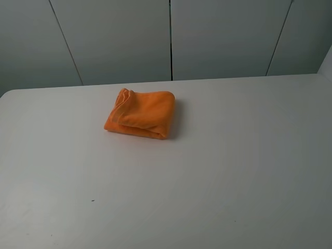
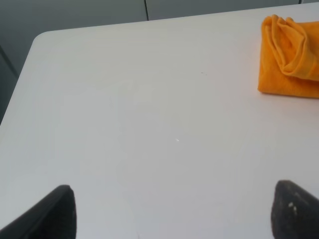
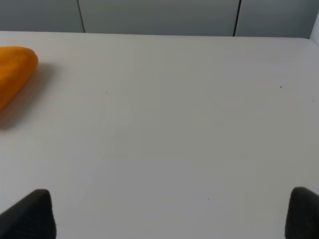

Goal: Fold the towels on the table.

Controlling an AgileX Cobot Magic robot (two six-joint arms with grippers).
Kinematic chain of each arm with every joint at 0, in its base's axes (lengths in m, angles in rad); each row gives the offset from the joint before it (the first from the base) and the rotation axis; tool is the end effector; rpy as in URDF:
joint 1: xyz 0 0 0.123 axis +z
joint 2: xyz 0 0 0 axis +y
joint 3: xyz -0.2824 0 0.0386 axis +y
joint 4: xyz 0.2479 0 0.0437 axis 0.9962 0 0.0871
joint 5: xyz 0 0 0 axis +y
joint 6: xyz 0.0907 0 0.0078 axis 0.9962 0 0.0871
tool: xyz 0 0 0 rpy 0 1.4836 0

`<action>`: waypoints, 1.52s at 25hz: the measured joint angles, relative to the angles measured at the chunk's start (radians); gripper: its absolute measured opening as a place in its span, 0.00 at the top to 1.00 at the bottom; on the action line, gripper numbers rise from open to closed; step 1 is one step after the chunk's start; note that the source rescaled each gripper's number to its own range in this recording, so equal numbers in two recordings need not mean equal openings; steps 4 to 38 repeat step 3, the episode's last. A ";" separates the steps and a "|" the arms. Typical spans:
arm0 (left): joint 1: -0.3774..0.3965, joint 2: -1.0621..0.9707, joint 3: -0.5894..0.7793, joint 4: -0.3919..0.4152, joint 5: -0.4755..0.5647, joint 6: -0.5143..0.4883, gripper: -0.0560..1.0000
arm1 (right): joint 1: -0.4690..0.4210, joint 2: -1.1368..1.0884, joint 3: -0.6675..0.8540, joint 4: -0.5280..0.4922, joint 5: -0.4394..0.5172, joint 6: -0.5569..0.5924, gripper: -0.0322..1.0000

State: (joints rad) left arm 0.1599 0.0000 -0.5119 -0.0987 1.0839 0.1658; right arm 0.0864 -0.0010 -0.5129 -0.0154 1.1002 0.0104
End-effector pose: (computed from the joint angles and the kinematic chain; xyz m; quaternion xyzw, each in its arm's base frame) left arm -0.0061 -0.0090 0.2789 0.0053 0.8551 0.0351 0.5172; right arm -0.0080 -0.0020 0.2776 -0.0322 0.8592 0.0170 0.5103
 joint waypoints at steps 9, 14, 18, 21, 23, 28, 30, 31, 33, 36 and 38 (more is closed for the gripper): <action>0.000 0.000 0.000 0.000 0.000 0.000 0.00 | 0.000 0.000 0.000 0.000 0.000 0.000 0.00; 0.000 0.000 0.000 0.000 0.000 0.000 0.00 | 0.000 0.000 0.000 0.000 0.000 0.000 0.00; 0.000 0.000 0.000 0.000 0.000 0.000 0.00 | 0.000 0.000 0.000 0.000 0.000 0.000 0.00; 0.000 0.000 0.000 0.000 0.000 0.000 0.00 | 0.000 0.000 0.000 0.000 0.000 0.000 0.00; 0.000 0.000 0.000 0.000 0.000 0.000 0.00 | 0.000 0.000 0.000 0.000 0.000 0.000 0.00; 0.000 0.000 0.000 0.000 0.000 0.000 0.00 | 0.000 0.000 0.000 0.000 0.000 0.000 0.00; 0.000 0.000 0.000 0.000 0.000 0.000 0.00 | 0.000 0.000 0.000 0.000 0.000 0.000 0.00; 0.000 0.000 0.000 0.000 0.000 0.000 0.00 | 0.000 0.000 0.000 0.000 0.000 0.000 0.00; 0.000 0.000 0.000 0.000 0.000 0.000 0.00 | 0.000 0.000 0.000 0.000 0.000 0.000 0.00; 0.000 0.000 0.000 0.000 0.000 0.000 0.00 | 0.000 0.000 0.000 0.000 0.000 0.000 0.00; 0.000 0.000 0.000 0.000 0.000 0.000 0.00 | 0.000 0.000 0.000 0.000 0.000 0.000 0.00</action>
